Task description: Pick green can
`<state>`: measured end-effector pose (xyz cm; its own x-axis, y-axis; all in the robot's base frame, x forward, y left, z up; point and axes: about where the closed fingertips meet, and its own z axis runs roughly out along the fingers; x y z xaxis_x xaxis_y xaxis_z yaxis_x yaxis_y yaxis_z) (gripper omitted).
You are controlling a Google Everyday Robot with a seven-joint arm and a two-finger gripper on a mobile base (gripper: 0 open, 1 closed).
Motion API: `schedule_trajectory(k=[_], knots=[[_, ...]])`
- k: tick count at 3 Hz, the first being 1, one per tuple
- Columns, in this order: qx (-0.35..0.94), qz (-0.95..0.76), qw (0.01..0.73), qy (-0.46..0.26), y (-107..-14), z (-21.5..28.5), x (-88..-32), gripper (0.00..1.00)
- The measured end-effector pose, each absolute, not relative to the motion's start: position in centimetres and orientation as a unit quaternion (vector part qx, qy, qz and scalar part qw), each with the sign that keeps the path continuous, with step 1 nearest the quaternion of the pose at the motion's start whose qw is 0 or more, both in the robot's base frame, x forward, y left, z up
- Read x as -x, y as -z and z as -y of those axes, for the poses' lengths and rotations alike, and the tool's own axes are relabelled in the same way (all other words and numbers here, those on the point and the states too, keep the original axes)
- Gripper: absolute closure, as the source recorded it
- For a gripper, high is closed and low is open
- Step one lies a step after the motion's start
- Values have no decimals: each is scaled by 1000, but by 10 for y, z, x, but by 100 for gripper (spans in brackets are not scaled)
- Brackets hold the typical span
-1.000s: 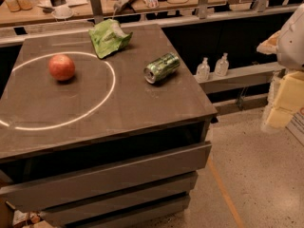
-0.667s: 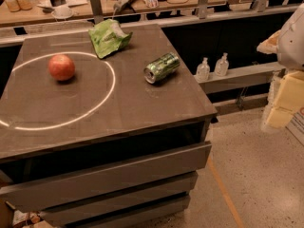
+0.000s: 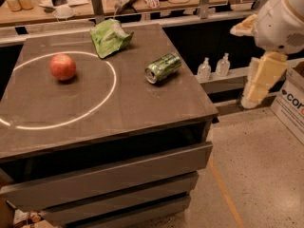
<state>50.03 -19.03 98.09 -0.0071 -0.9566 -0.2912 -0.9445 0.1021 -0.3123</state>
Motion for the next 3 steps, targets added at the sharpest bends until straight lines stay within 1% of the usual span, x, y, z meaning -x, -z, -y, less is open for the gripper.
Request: schedule_trajectory(k=[1, 2, 3], knots=[[715, -656, 240, 0, -979, 168, -548, 0], [750, -615, 244, -13, -969, 144, -589, 0], [784, -579, 223, -34, -946, 114, -624, 0]])
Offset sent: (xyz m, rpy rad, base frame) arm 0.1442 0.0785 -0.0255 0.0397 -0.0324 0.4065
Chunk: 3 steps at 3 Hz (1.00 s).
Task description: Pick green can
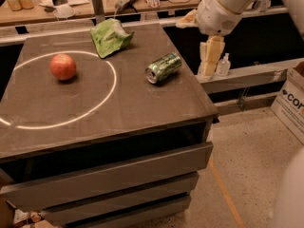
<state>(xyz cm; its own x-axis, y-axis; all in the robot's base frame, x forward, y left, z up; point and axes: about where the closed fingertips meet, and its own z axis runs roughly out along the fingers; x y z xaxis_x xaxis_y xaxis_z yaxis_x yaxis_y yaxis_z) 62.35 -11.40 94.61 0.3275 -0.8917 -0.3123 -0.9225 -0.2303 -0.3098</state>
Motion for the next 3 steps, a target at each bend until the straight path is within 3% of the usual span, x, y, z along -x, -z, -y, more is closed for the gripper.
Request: schedule_trajectory(k=[3], knots=[[837, -526, 135, -66, -874, 45, -673, 0]])
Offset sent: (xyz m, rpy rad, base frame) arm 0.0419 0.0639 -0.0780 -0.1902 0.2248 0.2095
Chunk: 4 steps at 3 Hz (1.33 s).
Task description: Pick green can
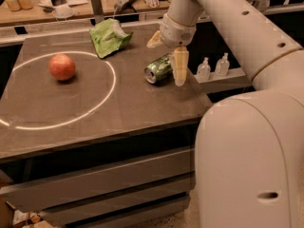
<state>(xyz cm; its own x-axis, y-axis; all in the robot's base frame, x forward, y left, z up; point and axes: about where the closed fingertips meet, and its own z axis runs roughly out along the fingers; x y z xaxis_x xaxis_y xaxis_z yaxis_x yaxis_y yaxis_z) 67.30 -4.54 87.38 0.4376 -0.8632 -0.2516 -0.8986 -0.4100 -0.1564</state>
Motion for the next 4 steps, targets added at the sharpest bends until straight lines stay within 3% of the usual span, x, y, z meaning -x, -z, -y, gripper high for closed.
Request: schedule_trajectory(k=[3, 4], knots=[[842, -528, 101, -45, -864, 49, -677, 65], [826, -536, 166, -46, -927, 50, -655, 96]])
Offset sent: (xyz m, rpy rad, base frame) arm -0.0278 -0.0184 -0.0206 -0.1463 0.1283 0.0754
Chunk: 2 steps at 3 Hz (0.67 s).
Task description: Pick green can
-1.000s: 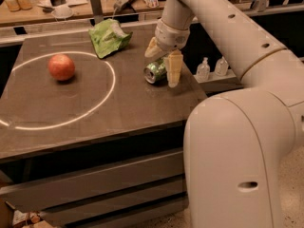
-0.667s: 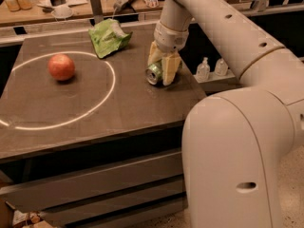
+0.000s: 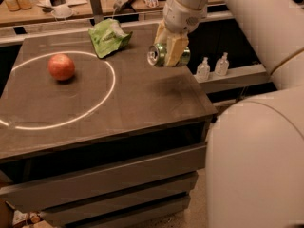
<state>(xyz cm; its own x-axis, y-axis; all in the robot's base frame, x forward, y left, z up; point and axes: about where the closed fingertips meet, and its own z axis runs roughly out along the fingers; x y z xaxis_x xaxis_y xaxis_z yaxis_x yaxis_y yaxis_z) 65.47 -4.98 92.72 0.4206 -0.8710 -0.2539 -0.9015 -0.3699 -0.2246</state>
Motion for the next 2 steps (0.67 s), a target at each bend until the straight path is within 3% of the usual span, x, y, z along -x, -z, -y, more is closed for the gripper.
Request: schedule_trajectory(k=[1, 2], knots=[[813, -524, 236, -92, -972, 36, -626, 100], [810, -520, 254, -97, -976, 26, -629, 100]])
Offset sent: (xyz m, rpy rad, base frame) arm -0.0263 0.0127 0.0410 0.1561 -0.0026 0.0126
